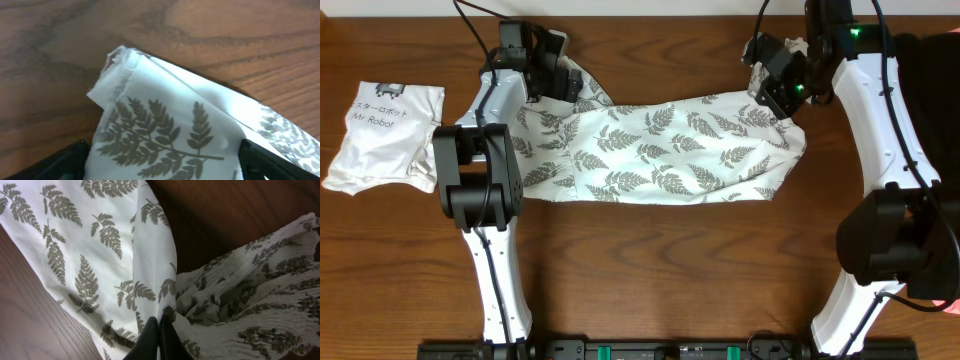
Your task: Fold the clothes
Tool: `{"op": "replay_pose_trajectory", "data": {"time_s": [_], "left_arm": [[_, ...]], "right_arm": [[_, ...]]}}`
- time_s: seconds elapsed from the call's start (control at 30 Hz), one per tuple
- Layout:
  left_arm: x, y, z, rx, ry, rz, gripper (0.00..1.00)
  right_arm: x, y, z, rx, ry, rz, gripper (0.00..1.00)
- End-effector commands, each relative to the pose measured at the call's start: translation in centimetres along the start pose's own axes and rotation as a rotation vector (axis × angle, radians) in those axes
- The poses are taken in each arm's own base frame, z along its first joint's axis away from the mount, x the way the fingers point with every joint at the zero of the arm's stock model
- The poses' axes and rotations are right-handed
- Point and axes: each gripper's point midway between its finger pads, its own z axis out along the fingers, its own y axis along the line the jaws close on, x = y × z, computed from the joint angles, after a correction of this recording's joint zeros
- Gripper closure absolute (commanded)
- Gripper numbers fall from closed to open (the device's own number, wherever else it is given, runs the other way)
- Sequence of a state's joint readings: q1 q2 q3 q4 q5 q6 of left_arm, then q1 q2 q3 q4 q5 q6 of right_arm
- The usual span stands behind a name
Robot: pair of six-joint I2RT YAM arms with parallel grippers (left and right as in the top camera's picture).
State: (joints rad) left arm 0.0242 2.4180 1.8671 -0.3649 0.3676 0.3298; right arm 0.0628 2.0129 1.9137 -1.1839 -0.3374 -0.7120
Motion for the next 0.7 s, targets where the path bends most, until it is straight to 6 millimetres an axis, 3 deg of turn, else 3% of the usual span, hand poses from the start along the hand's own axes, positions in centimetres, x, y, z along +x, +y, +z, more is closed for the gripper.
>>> {"op": "replay_pose_trajectory", "data": {"time_s": [0.0,0.07,0.2,0.33,0.47,0.67], "left_arm": [[0.8,-0.6,0.9,0.046,0.018,0.000,0.10],[1.2,-0.5,1.1,0.044,0.028,-0.003,0.21],[1.4,0.5,0.8,-0.022,0.049,-0.004,0.64],[0.0,1.3,-1.0,-0.084,0.029,0.007,0.94],[-3.1,1.7,-4.7,-0.149,-0.038,0.022,0.94],[-7.5,2.4,-11.9,-0.284,-0.140,0.042,0.94]], "right_arm": [[-0.7,0.6,-0.5,-0.007,-0.024,-0.006,0.99],[-0.7,0.6,-0.5,-0.007,-0.025,-0.006,0.99],[-0.7,0.6,-0.5,-0.006,-0.025,-0.007,0.99],[-0.9,0.4,-0.5,0.000,-0.031,-0.009,0.99],[-1.5,-0.4,-0.5,0.038,-0.053,0.021,0.99],[-1.5,-2.0,-0.7,0.110,-0.046,0.052,0.99]]}}
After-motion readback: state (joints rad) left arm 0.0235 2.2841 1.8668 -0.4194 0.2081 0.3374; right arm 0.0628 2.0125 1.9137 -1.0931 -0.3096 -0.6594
